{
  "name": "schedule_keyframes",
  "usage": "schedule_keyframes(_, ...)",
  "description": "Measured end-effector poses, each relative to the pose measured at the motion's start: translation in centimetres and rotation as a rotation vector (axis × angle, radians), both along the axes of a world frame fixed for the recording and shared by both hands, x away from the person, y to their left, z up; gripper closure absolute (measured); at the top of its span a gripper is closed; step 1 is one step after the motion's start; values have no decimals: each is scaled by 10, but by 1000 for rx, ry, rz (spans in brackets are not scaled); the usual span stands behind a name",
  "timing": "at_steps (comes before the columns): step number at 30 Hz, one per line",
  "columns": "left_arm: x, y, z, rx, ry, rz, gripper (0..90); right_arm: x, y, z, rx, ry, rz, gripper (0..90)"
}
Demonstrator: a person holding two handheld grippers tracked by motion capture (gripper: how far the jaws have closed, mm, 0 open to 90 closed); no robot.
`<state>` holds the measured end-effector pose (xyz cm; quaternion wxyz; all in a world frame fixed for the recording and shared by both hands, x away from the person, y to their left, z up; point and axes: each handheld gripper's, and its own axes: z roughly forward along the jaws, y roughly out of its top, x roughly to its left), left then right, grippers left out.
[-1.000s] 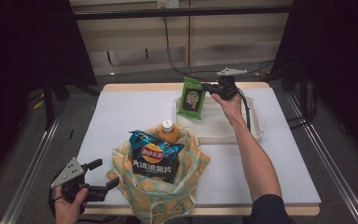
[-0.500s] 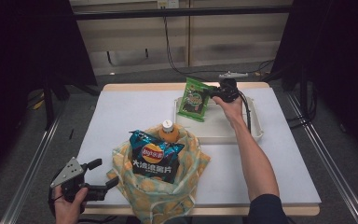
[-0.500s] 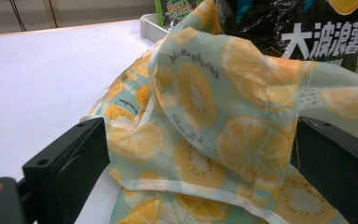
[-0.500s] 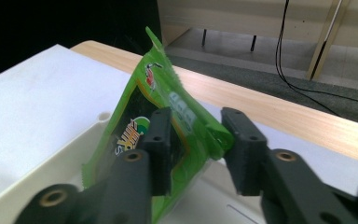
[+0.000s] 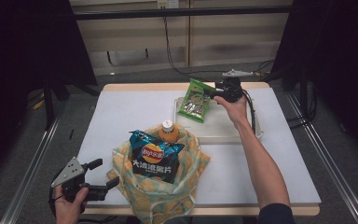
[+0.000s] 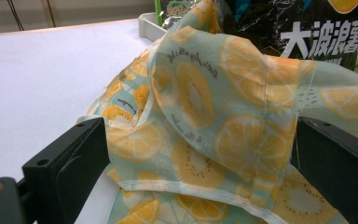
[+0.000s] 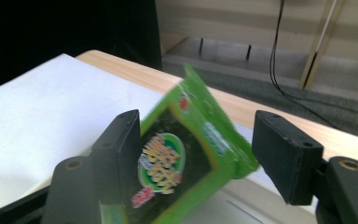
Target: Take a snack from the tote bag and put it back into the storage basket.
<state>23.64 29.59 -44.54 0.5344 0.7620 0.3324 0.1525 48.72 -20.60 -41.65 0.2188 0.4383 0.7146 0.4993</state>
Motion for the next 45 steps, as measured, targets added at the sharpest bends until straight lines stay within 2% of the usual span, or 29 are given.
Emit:
schedule_keyframes(3, 0, -1, 1, 1, -8, -10, 38, -10, 4, 4, 12, -15, 25, 471)
schedule_keyframes(4, -1, -1, 1, 9, -7, -1, 37, -13, 6, 3, 18, -8, 50, 571)
schedule_keyframes(6, -1, -1, 1, 0, -5, -10, 37, -19, 11, -1, 18, 11, 104, 717)
schedule_keyframes(8, -1, -2, 1, 1, -2, -4, 37, -22, 17, -9, 4, 39, 149, 828)
schedule_keyframes(10, -1, -2, 1, 13, -4, -5, 37, -24, 20, -18, -21, 60, 165, 899)
schedule_keyframes(14, -1, -2, 1, 14, -5, 4, 36, -19, 22, -36, -36, 121, 192, 900)
schedule_keyframes(16, 0, -3, 0, 9, -6, -17, 35, -17, 24, -42, -46, 157, 222, 900)
schedule_keyframes(19, 0, -2, 1, 5, -11, -20, 35, -14, 26, -51, -54, 210, 261, 900)
schedule_keyframes(20, 0, -2, 1, 17, -13, -6, 35, -13, 27, -54, -70, 228, 271, 900)
schedule_keyframes(22, 0, -2, 1, 8, -9, -8, 35, -11, 30, -57, -81, 259, 299, 900)
schedule_keyframes(26, 0, -2, 1, 5, -6, -11, 35, -9, 33, -60, -96, 295, 311, 900)
schedule_keyframes(28, 0, -2, 1, 8, -7, -8, 35, -7, 33, -62, -94, 299, 322, 900)
schedule_keyframes(33, 0, -2, 1, 7, -10, -16, 35, -4, 32, -64, -104, 316, 292, 900)
schedule_keyframes(34, 0, -2, 1, 9, -12, -15, 35, -3, 32, -65, -110, 310, 289, 900)
schedule_keyframes(36, 0, -2, 1, 5, -8, -15, 35, -1, 34, -67, -136, 331, 282, 900)
schedule_keyframes(38, 1, -2, 1, 7, -8, -12, 35, 1, 37, -67, -146, 325, 280, 900)
schedule_keyframes(39, 1, -2, 1, 8, -9, -12, 35, 2, 38, -66, -132, 322, 285, 900)
schedule_keyframes(45, 1, -1, 1, 10, -6, -3, 35, 10, 41, -70, -138, 320, 248, 900)
